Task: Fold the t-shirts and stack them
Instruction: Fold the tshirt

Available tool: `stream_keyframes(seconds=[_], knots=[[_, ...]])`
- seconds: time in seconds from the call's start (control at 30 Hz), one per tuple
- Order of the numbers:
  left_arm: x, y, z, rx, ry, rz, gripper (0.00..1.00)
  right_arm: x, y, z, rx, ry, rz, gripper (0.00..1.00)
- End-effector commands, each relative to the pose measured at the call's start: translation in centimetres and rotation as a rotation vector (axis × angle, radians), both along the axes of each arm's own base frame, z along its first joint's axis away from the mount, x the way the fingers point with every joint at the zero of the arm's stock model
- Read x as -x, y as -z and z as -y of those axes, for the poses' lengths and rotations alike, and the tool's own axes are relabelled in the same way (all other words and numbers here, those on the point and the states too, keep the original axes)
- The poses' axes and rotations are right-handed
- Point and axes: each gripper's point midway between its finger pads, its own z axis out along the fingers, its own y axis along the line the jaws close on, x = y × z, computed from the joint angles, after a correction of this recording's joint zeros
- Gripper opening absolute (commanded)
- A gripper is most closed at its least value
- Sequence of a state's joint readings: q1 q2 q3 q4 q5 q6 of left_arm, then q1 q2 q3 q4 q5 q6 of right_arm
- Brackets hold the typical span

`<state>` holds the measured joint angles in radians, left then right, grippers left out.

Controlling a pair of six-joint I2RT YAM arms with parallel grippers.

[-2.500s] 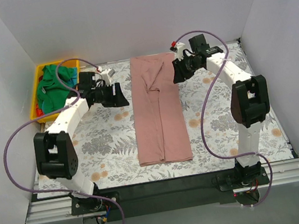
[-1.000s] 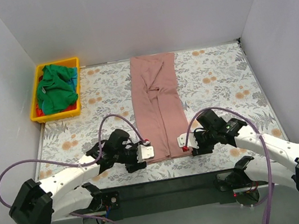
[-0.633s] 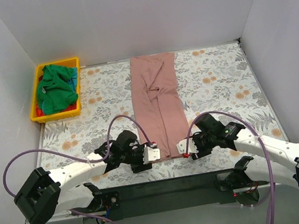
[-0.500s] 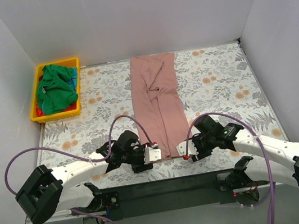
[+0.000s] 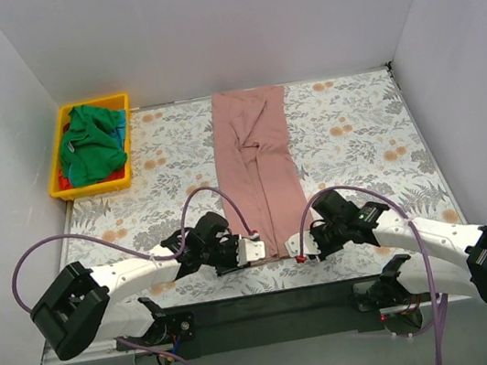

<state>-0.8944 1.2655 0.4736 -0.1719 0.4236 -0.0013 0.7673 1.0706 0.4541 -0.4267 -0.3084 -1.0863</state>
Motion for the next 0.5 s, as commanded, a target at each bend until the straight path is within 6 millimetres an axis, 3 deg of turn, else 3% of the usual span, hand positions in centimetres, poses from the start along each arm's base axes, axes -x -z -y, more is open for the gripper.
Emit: stream_keyframes(seconds=[0.0,0.07,0.13,0.3,0.47], knots=[[0.2,1.0,-0.8,-0.063,0.0,-0.009,0.23,1.4,2.5,2.3,0.111,0.006,-0.05,0.21],[0.0,1.1,-0.8,-0.075,-0.005,-0.012,0.12,1.4,2.5,2.4,0.118,0.02,-0.053,0.09],[-0.1,0.8,-0.7,-0.076,-0.009,-0.014,0.07,0.9,2.1,2.2,0.117,0.055,-0.054,0.01],[-0.1,-1.2,0.1,-0.036,-0.037,-0.035,0.0,0.3,-0.4,1.3,0.092,0.139,-0.088,0.01],[2.1,-4.6,-0.1,0.018,0.023,-0.09,0.0,0.3,-4.3,0.1,-0.002,0.158,-0.082,0.01]])
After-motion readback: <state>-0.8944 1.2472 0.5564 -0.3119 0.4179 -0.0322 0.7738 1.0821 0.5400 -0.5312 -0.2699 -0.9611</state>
